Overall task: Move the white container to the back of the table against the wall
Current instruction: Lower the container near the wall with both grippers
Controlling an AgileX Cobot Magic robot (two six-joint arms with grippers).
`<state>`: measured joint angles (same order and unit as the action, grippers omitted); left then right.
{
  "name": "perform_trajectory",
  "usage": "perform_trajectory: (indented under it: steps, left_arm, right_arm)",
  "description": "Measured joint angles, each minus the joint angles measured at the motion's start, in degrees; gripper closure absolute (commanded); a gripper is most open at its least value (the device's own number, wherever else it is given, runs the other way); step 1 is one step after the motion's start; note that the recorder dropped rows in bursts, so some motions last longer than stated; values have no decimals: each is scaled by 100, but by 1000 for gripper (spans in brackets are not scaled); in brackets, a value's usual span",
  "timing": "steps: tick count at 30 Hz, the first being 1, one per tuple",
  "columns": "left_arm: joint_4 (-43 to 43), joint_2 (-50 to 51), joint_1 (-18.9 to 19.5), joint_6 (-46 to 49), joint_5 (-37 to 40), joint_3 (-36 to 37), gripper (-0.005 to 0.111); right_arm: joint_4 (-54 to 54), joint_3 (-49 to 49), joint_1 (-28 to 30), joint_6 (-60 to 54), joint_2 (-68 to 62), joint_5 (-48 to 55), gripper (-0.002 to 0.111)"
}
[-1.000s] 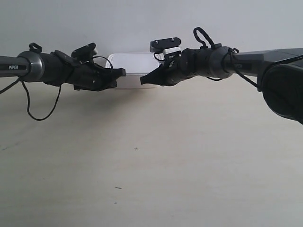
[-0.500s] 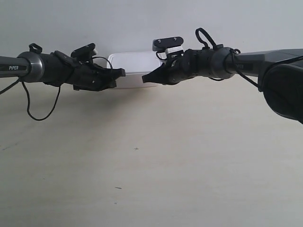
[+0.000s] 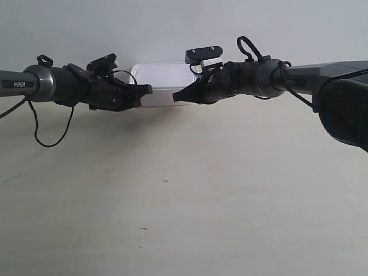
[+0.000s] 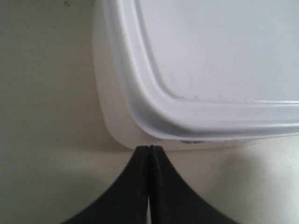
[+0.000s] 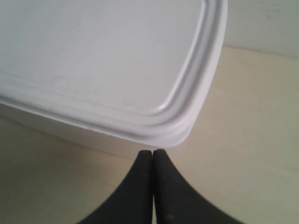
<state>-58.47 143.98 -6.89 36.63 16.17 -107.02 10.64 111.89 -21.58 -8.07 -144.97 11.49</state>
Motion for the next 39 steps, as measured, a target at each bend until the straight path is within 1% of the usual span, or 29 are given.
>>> perform_trajectory:
  steps: [11, 16, 22, 34, 39]
  left_arm:
    - [0, 23, 0, 21, -1, -78, 107]
    - [0, 133, 0, 21, 259, -297, 107]
    - [0, 147, 0, 21, 295, -344, 107]
    - [48, 156, 165, 21, 330, -363, 107]
    - [100, 156, 165, 11, 445, -368, 107]
  right_arm:
    - [11, 0, 0, -110, 0, -63, 108]
    - [177, 0, 0, -227, 0, -75, 108]
    - [363, 0, 0, -358, -10, -75, 108]
    - [413, 0, 0, -417, -10, -75, 108]
    - [413, 0, 0, -417, -10, -34, 108]
